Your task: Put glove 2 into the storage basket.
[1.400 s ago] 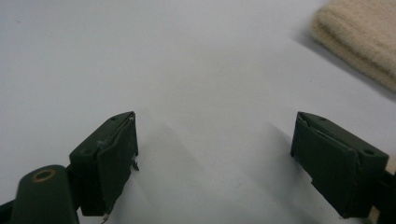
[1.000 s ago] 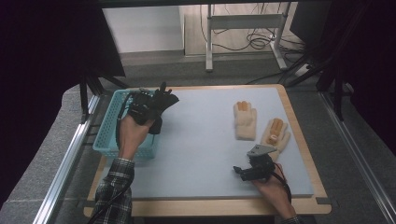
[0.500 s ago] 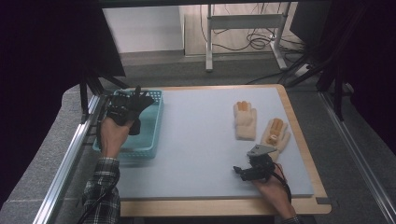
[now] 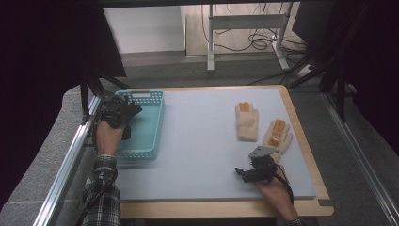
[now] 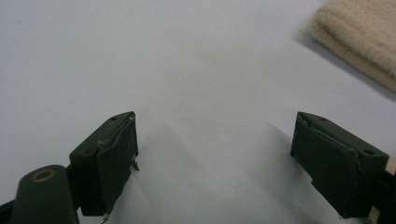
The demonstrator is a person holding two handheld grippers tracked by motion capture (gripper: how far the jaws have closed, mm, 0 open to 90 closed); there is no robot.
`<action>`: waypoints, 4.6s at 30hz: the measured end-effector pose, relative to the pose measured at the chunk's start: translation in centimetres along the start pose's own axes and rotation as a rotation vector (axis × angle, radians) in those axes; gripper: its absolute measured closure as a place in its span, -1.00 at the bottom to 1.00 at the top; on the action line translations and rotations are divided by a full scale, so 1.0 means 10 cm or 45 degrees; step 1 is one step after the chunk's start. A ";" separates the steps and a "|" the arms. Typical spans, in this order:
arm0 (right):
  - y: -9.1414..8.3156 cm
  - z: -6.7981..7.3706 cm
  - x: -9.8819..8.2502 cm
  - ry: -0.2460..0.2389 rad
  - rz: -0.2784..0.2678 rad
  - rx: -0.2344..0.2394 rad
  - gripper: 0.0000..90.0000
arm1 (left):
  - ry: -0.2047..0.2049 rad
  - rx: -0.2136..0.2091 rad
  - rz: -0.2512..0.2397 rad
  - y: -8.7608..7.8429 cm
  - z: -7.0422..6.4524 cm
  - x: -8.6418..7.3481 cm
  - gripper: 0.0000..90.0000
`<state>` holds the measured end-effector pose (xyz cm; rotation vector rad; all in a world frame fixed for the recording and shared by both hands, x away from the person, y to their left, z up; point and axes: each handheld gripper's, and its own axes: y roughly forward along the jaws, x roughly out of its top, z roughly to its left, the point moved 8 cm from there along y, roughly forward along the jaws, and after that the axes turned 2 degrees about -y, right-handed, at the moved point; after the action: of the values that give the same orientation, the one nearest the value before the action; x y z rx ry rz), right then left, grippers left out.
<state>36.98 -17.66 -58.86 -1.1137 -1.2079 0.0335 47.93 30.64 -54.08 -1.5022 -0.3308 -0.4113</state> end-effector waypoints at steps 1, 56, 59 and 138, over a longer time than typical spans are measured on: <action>0.00 0.00 0.00 0.000 0.000 0.000 -0.68 | -0.006 0.010 0.021 0.08 0.03 -0.01 0.38; 0.00 0.00 0.00 0.000 0.000 0.001 -0.68 | 0.192 -0.303 -0.269 -0.36 -0.38 0.15 -0.98; 0.00 0.00 0.00 0.000 0.001 0.000 -0.68 | 0.221 -0.320 -0.296 -0.43 -0.46 0.15 -0.98; 0.00 -0.01 0.00 0.014 -0.002 0.010 -0.66 | 0.601 -0.555 -0.361 -0.16 -2.24 -1.45 -0.98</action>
<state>37.02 -17.73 -58.84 -1.1050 -1.1975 0.0308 33.43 9.11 -60.36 -1.7226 -0.0763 -1.0979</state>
